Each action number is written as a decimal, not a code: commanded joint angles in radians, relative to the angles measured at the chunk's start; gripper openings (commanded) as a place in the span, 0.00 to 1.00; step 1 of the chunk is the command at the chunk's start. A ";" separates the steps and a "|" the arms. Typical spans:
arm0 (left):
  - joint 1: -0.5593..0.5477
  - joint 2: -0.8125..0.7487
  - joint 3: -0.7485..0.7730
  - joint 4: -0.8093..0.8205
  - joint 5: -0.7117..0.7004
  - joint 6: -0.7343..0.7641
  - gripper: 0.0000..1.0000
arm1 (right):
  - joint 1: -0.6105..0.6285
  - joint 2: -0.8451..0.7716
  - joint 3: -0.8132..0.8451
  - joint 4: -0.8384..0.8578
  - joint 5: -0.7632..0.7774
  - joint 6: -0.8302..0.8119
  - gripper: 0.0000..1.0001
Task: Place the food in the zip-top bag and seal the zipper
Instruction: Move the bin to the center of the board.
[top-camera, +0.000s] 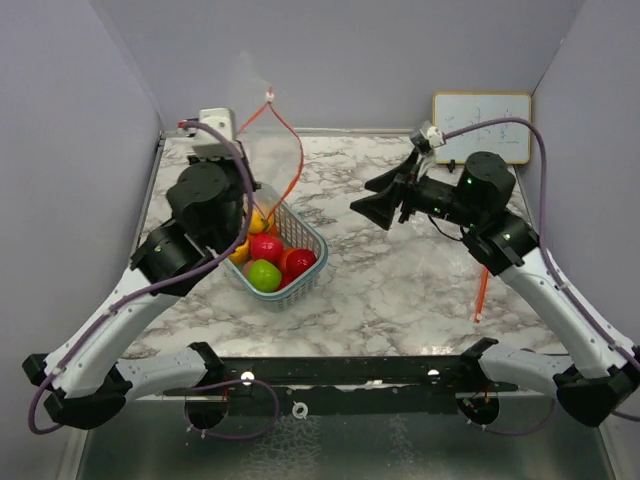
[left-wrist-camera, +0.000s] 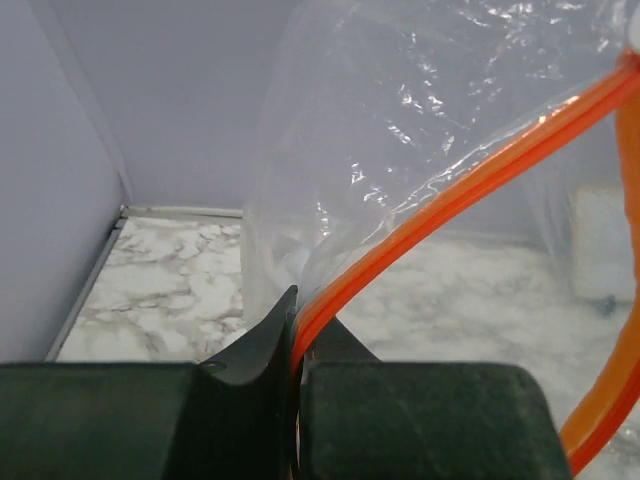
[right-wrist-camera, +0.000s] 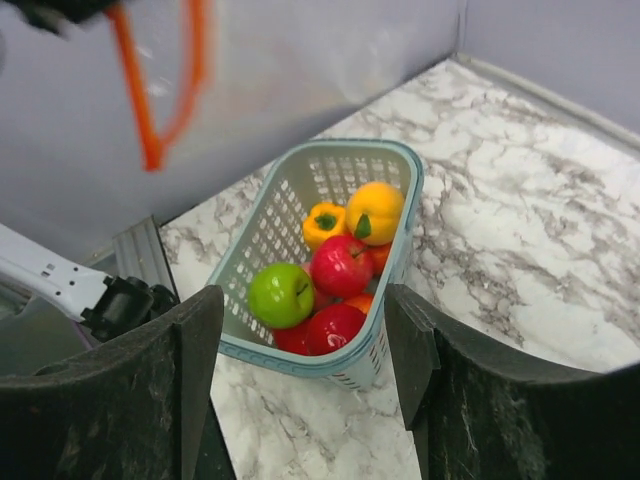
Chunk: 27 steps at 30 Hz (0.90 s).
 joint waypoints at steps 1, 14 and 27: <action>0.002 -0.092 0.044 -0.080 -0.138 0.040 0.00 | 0.003 0.200 -0.014 -0.011 -0.042 0.000 0.63; 0.002 -0.200 0.029 -0.205 -0.172 0.009 0.00 | 0.137 0.733 0.313 -0.093 0.100 -0.087 0.62; 0.002 -0.233 0.018 -0.222 -0.168 0.018 0.00 | 0.201 0.967 0.497 -0.179 0.266 -0.128 0.51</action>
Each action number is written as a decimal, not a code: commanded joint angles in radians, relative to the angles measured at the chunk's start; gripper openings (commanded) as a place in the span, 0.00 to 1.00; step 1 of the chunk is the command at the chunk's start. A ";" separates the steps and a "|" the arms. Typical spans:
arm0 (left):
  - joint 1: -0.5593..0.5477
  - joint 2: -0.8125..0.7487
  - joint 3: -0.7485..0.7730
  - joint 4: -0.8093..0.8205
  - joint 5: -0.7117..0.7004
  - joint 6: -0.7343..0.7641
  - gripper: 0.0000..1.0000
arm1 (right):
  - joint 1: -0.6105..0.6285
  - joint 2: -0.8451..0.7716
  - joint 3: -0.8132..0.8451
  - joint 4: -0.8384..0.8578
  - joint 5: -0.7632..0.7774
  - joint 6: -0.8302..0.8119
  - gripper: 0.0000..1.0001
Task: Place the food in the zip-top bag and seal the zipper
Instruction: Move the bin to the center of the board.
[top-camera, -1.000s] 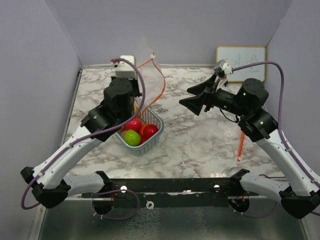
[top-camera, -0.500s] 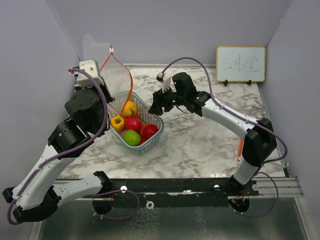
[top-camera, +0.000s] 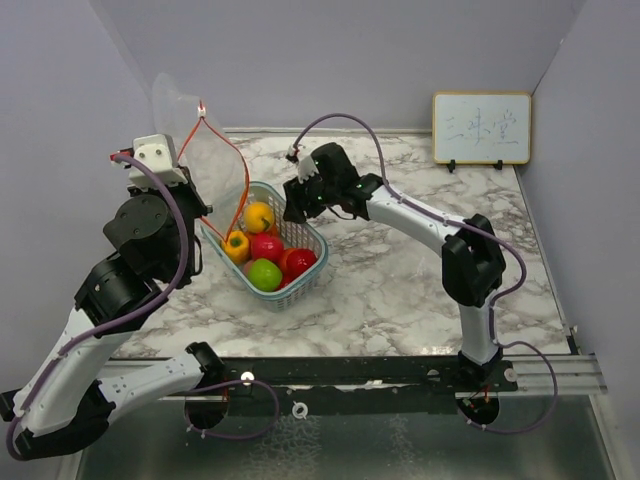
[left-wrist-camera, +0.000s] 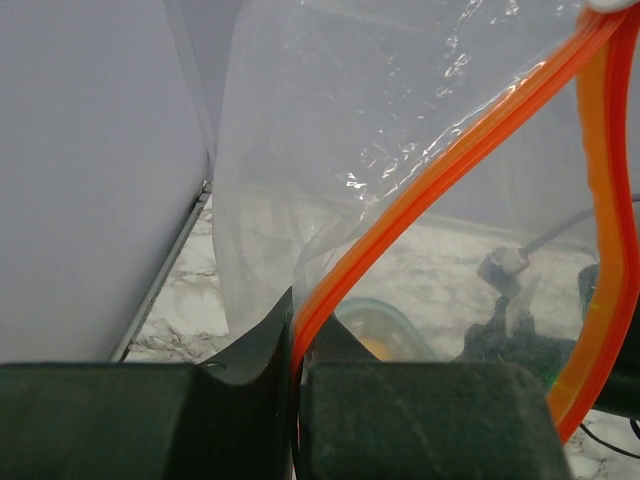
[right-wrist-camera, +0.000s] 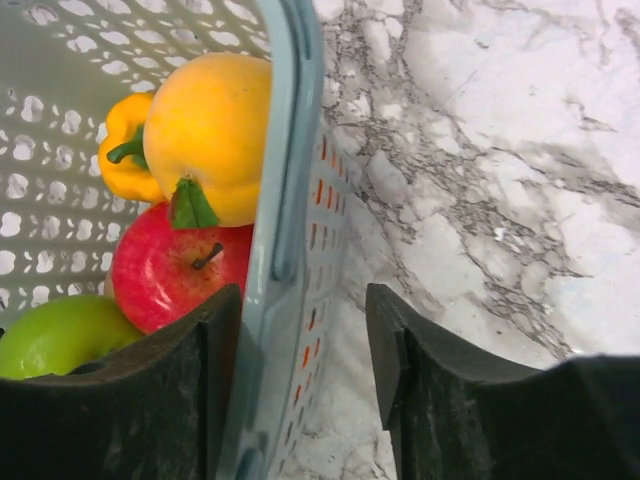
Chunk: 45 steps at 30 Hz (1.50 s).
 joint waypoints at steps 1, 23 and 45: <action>0.003 0.000 0.008 -0.019 -0.014 0.010 0.00 | 0.034 0.035 0.048 -0.045 0.074 -0.029 0.44; 0.002 0.092 -0.055 -0.084 0.086 -0.123 0.00 | -0.081 -0.301 -0.304 -0.153 0.795 0.194 0.02; 0.003 0.196 -0.329 0.016 0.196 -0.365 0.00 | -0.158 -0.595 -0.405 -0.165 0.464 0.086 0.63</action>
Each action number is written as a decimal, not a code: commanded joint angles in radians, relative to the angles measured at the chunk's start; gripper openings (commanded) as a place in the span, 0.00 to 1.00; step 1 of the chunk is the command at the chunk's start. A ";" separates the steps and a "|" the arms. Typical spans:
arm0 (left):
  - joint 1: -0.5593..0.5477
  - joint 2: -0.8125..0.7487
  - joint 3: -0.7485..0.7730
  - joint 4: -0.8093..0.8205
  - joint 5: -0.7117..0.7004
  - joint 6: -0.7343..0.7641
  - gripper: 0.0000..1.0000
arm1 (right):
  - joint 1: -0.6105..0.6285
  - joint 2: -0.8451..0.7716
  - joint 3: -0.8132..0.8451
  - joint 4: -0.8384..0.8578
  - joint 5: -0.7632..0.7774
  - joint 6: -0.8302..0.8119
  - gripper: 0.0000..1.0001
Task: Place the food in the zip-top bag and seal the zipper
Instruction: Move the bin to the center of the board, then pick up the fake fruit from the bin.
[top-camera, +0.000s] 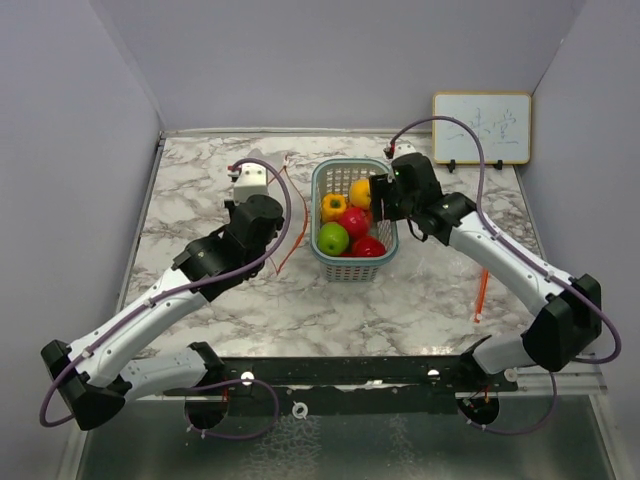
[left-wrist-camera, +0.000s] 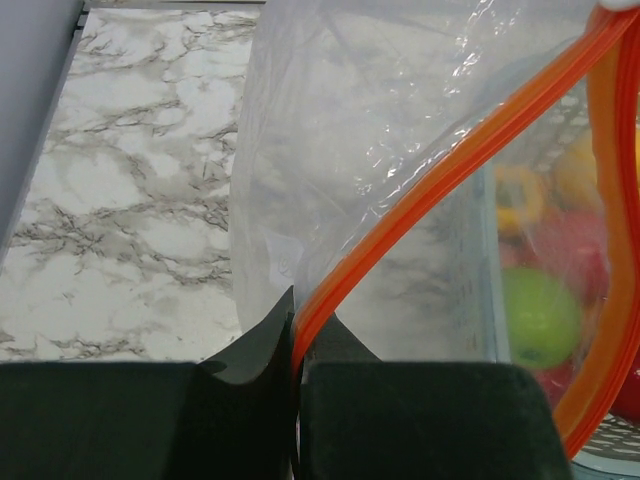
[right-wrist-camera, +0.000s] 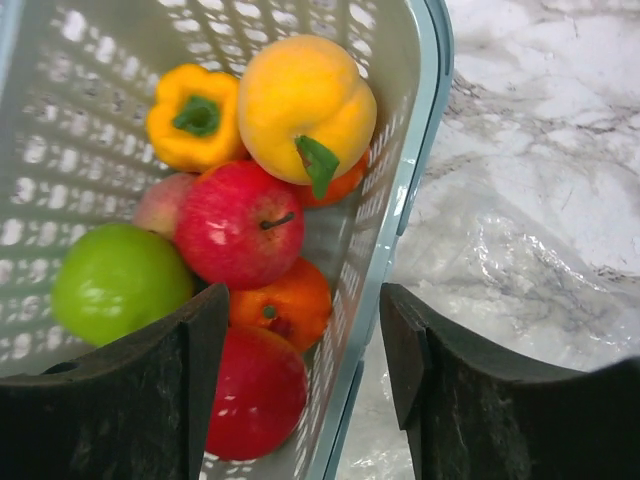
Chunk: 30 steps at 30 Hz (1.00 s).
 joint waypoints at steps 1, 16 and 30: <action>0.004 0.030 -0.011 0.055 0.034 -0.047 0.00 | 0.006 -0.064 0.051 -0.003 -0.086 -0.020 0.63; 0.030 0.065 -0.101 0.072 0.041 -0.099 0.00 | 0.006 0.301 0.332 -0.013 -0.039 -0.047 0.85; 0.044 -0.022 -0.182 0.045 0.042 -0.150 0.00 | 0.016 0.452 0.326 0.041 0.115 -0.030 0.75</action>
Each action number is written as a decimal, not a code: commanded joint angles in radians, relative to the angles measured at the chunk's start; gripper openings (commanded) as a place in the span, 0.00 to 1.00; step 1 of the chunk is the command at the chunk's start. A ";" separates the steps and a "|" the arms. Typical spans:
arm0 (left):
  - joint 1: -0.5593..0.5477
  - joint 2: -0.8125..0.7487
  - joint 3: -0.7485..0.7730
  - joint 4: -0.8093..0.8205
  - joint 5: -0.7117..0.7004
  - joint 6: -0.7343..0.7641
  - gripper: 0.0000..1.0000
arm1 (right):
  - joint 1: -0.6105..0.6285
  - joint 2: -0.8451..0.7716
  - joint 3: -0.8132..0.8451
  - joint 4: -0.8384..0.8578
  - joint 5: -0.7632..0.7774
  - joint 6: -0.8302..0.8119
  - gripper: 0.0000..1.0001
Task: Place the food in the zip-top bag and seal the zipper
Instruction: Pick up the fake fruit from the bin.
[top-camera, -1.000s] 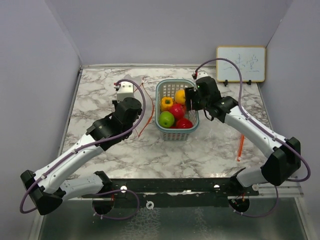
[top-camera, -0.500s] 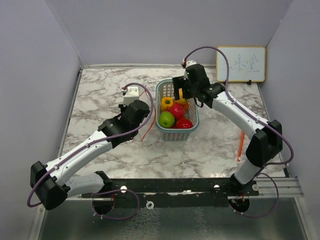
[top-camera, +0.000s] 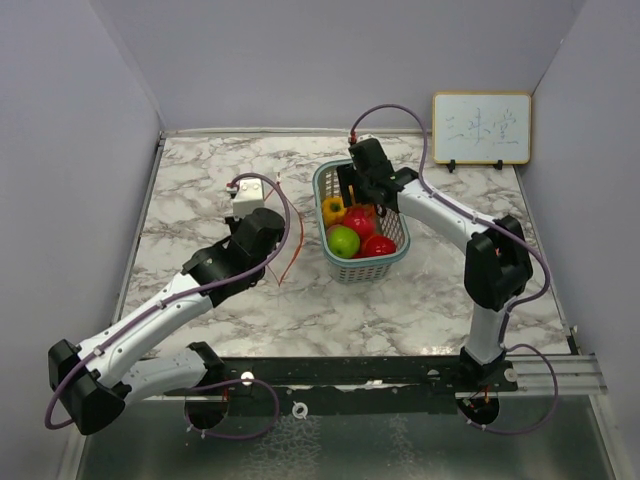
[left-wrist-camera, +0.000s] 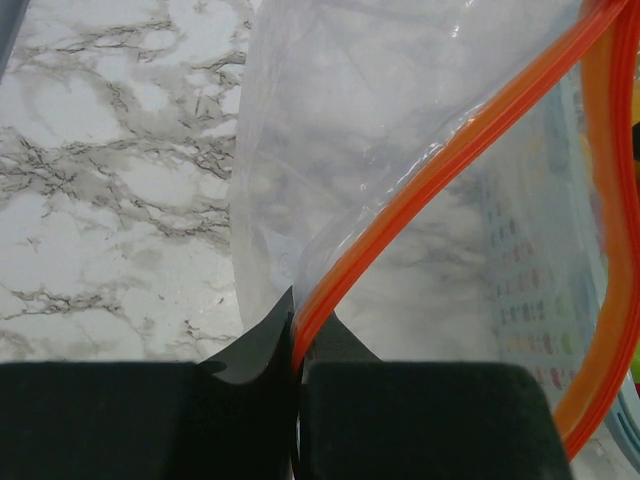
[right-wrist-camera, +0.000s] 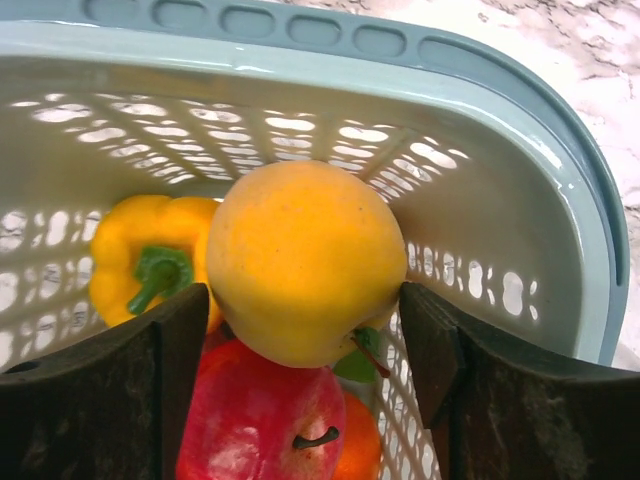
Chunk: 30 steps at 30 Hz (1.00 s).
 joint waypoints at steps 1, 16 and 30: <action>0.013 -0.007 -0.031 0.004 0.012 -0.037 0.00 | 0.006 0.025 -0.001 0.022 0.080 0.009 0.74; 0.047 0.025 -0.076 0.062 0.138 -0.137 0.00 | 0.031 -0.176 -0.160 0.179 0.040 -0.029 0.27; 0.131 0.147 0.064 0.117 0.326 -0.158 0.00 | 0.035 -0.604 -0.371 0.344 -0.629 -0.057 0.26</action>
